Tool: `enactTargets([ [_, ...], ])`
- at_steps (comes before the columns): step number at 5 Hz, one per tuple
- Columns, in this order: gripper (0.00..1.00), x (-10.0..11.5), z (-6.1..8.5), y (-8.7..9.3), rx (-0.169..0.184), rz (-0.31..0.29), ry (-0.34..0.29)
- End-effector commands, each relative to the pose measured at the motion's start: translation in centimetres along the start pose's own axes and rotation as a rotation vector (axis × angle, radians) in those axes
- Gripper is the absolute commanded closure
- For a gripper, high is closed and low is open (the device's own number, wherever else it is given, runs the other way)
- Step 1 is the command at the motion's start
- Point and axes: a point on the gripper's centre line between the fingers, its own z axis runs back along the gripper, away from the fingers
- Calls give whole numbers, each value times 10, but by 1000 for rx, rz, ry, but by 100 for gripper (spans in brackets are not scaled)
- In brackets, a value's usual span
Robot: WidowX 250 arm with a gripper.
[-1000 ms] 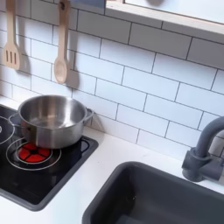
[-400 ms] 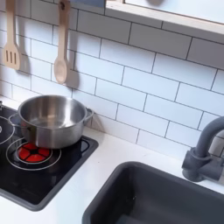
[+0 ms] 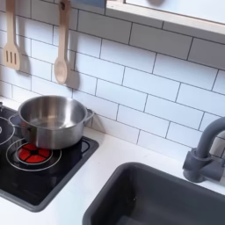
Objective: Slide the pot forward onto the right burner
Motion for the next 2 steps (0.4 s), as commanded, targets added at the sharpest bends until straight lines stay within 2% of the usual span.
enactTargets([
  [1, 0, 1, -4, 2, 5, 9, 11],
  [2, 0, 1, -4, 1, 5, 8, 11],
])
